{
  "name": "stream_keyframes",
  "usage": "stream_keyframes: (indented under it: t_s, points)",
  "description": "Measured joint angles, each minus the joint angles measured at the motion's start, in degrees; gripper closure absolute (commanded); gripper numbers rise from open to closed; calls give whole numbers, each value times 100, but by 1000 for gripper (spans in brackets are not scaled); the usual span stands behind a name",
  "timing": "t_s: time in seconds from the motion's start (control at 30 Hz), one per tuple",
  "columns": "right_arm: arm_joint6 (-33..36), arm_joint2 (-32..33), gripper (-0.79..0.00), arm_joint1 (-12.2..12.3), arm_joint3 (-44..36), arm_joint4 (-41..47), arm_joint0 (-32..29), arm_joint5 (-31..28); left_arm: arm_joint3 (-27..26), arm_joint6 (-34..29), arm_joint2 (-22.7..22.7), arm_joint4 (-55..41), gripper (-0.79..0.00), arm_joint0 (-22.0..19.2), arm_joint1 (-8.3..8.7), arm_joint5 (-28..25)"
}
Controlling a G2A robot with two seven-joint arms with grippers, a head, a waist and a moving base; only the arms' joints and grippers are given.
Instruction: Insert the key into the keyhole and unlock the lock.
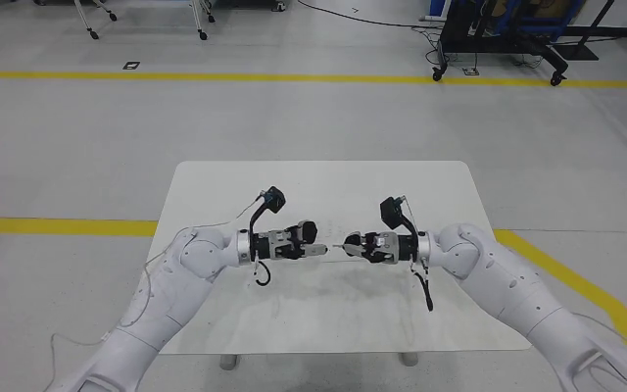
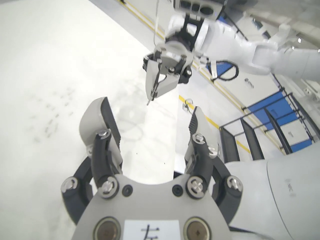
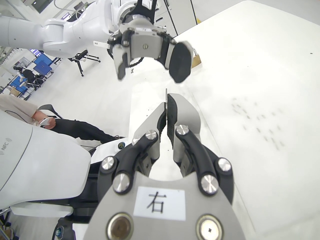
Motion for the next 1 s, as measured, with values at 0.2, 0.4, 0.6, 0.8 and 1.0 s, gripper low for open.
stream_keyframes:
  t_s: [0.2,0.4,0.6,0.8,1.0]
  points:
    - [-384,134,0,74,-110,-53,-105,0,0,-99,42,13,-785,-3,-2,0]
    - [-375,132,0,73,-108,-52,-104,0,-208,142,-122,296,-785,53,41,171]
    - [-375,132,0,73,-108,-52,-104,0,-1865,1047,-1553,2472,-785,1341,458,683]
    - [-375,132,0,73,-108,-52,-104,0,-3764,880,-3303,4198,-785,3349,774,1859]
    - [-375,132,0,73,-108,-52,-104,0,-4209,721,-3612,5154,-785,4252,776,3119]
